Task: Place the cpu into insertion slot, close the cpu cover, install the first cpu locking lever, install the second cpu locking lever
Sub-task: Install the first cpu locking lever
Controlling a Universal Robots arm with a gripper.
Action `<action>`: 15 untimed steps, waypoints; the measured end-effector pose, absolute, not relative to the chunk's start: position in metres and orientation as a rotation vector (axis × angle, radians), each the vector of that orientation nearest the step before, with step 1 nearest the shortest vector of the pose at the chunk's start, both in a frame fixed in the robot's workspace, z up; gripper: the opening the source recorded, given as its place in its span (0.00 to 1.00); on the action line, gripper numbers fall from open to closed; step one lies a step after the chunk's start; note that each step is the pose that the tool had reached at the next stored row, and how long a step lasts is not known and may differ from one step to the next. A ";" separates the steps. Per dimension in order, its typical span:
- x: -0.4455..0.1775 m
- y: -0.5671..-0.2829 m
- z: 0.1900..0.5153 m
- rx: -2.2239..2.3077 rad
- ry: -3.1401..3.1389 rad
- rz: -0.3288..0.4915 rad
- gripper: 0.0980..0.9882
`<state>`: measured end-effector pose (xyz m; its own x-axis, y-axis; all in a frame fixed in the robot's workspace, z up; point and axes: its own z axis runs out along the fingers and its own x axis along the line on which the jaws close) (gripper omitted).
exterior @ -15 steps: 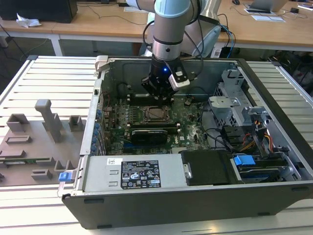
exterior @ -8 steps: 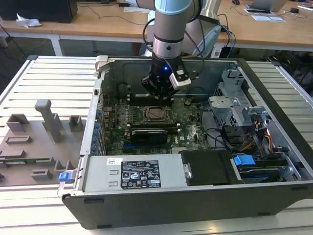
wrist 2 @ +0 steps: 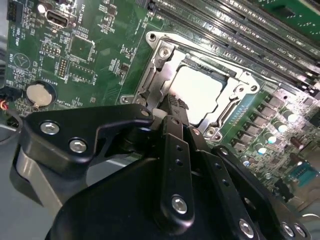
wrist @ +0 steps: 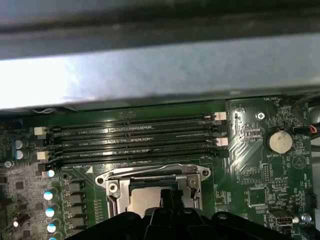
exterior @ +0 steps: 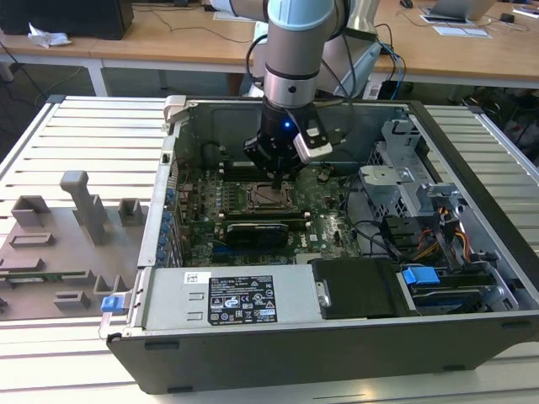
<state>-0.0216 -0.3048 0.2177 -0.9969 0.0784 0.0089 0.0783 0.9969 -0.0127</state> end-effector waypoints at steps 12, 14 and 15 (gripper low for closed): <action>-0.022 -0.305 0.238 -0.123 -3.130 0.019 0.01; -0.022 -0.305 0.242 -0.123 -3.130 0.019 0.01; -0.022 -0.305 0.244 -0.123 -3.130 0.019 0.01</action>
<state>-0.0216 -0.3048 0.2443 -0.9969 0.0783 0.0088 0.0782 0.9969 -0.0127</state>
